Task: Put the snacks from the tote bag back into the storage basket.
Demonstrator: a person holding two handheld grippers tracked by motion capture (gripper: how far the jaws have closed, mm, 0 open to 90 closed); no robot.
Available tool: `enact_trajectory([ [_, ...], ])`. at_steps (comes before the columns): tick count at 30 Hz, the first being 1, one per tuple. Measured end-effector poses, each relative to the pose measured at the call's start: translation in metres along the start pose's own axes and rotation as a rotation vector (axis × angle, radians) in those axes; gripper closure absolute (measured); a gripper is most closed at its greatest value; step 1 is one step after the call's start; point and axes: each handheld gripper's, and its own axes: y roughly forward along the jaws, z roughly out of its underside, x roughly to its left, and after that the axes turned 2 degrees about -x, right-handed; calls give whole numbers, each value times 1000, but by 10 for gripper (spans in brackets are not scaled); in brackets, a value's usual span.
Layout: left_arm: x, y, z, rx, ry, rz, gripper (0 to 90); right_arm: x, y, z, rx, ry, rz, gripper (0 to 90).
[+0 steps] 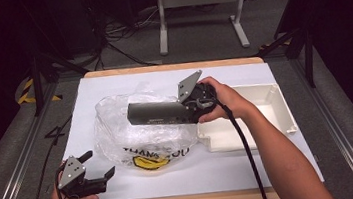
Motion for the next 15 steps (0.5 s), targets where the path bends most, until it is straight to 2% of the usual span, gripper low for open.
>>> enact_trajectory([
  [15,0,1,0,1,0,2,73,0,-17,12,12,12,26,431],
])
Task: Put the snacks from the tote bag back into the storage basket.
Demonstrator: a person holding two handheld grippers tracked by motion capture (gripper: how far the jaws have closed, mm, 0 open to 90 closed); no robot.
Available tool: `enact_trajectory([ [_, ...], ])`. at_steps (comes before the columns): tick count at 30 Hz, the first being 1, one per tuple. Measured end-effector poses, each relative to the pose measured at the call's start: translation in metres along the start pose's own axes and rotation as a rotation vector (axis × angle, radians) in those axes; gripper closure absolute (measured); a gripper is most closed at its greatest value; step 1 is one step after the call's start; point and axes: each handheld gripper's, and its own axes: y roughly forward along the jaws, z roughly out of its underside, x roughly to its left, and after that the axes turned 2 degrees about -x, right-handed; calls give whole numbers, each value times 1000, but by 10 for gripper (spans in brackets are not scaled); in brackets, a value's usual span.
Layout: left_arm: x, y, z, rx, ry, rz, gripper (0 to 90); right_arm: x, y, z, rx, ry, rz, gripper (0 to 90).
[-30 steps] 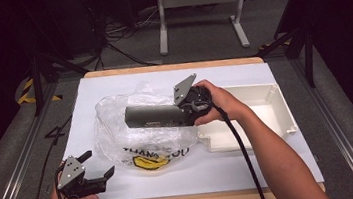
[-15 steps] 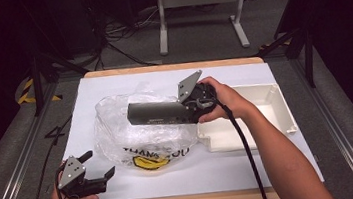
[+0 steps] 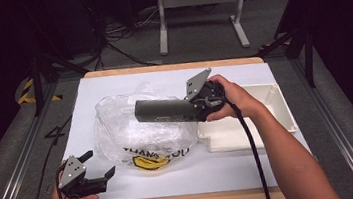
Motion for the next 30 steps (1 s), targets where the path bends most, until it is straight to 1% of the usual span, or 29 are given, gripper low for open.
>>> enact_trajectory([
  [5,0,1,0,3,-1,-4,73,0,-8,7,7,8,11,431],
  [13,-2,3,0,13,2,-2,74,0,-16,19,15,15,20,431],
  [17,-1,3,0,14,1,-2,74,-2,-25,26,6,24,33,431],
  [21,-2,3,0,14,-1,-3,74,-3,-30,31,2,29,41,431],
  [26,-1,3,0,14,-3,-2,74,-5,-38,40,4,47,51,431],
  [30,-1,2,0,13,-2,-2,74,-5,-44,47,7,52,55,431],
])
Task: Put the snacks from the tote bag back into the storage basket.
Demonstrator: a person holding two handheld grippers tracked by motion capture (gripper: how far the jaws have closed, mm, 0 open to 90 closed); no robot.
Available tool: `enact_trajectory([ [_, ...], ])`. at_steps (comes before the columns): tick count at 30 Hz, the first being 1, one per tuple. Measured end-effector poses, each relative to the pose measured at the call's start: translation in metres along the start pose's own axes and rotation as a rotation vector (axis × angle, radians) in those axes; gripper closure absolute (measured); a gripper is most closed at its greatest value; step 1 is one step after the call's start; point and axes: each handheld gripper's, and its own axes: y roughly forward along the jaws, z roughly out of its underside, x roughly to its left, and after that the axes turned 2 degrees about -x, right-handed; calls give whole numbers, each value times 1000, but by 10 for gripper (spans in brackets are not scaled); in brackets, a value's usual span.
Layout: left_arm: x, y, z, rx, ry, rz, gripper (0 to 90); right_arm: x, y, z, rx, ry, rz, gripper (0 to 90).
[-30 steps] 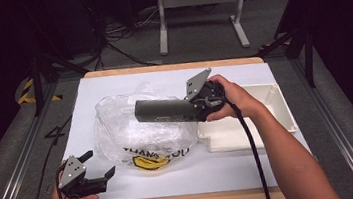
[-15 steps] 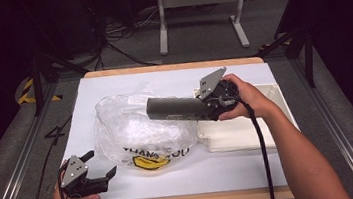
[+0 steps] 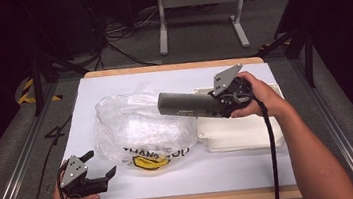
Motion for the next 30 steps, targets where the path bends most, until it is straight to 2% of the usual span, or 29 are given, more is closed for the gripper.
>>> enact_trajectory([
  [17,-1,1,0,1,1,-2,75,-3,-23,34,8,45,36,431],
  [30,-2,1,0,5,0,-1,76,-3,-33,57,17,72,37,431],
])
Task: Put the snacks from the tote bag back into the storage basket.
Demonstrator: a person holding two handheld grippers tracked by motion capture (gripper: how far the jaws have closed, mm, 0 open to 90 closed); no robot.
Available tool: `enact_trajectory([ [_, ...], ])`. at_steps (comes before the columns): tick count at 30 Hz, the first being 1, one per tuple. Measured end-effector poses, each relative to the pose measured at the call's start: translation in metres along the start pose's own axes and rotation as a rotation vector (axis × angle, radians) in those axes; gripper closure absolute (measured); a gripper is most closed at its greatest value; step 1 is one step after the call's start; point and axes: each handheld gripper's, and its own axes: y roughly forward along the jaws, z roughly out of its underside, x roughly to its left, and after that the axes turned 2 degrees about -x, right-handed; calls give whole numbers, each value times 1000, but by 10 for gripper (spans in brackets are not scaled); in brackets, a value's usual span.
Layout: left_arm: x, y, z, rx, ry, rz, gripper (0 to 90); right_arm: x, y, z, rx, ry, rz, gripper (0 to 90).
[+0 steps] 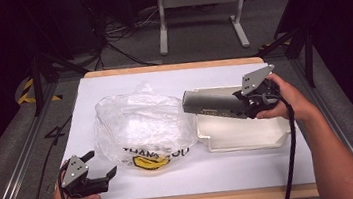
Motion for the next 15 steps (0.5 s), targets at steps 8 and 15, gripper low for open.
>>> enact_trajectory([
  [8,0,1,0,3,1,2,76,-2,-7,18,5,20,4,431],
  [15,-1,2,0,8,8,2,76,-2,-12,31,1,36,5,432],
])
